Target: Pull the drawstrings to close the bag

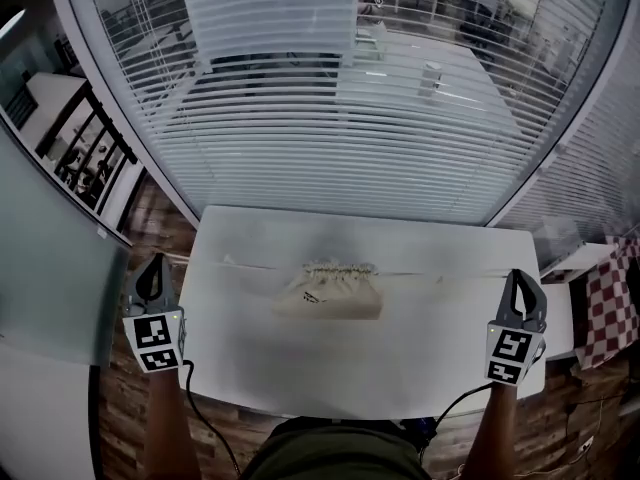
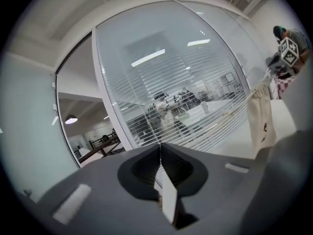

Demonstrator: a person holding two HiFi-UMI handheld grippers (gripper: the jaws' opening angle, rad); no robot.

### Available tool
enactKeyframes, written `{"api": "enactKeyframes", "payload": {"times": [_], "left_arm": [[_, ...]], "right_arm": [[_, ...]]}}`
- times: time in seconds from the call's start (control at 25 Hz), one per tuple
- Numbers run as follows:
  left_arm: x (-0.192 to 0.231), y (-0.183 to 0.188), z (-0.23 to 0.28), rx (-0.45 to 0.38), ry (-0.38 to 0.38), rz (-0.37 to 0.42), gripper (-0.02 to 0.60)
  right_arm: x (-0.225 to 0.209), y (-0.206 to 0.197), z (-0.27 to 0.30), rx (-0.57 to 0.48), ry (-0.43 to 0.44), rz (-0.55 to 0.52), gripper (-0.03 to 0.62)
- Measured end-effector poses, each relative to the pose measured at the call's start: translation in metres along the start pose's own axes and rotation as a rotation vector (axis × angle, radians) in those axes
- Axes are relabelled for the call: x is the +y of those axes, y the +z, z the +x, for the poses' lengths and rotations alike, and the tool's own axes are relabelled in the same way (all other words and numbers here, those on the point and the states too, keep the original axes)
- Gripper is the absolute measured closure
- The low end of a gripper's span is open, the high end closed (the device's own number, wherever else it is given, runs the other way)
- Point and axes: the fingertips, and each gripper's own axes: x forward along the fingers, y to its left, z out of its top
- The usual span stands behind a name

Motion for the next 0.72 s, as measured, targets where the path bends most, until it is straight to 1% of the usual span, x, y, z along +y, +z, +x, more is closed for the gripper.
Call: {"api": "enactKeyframes", "payload": {"times": [0.08, 0.12, 0.24, 0.32, 0.4, 0.56, 0.72], "left_arm": [[-0.002, -0.006, 0.002, -0.001, -0.015, -0.036, 0.577], [-0.004, 0.000, 0.000, -0.014, -0.025, -0.052, 0.577], [-0.002, 0.043, -0.011, -0.097, -0.025, -0.048, 0.575], [0.001, 0.067, -0.013, -0.143, -0.024, -0.061, 0.575], [0.000, 0.081, -0.012, -0.172, -0.030, -0.074, 0.574], [-0.004, 0.096, -0.012, -0.208, -0.036, -0.086, 0.574], [-0.005, 0.102, -0.010, -0.215, -0.039, -0.096, 0.574]], "right_arm": [[-0.002, -0.006, 0.002, 0.012, -0.005, 0.021, 0.580], [-0.005, -0.006, 0.003, 0.014, 0.002, 0.042, 0.580], [-0.010, 0.011, 0.000, -0.035, 0.056, 0.113, 0.579], [-0.008, 0.026, -0.003, -0.078, 0.077, 0.120, 0.579], [-0.008, 0.037, -0.005, -0.106, 0.078, 0.135, 0.579], [-0.011, 0.041, -0.006, -0.108, 0.080, 0.159, 0.579], [-0.015, 0.041, -0.007, -0.111, 0.078, 0.163, 0.579]]}}
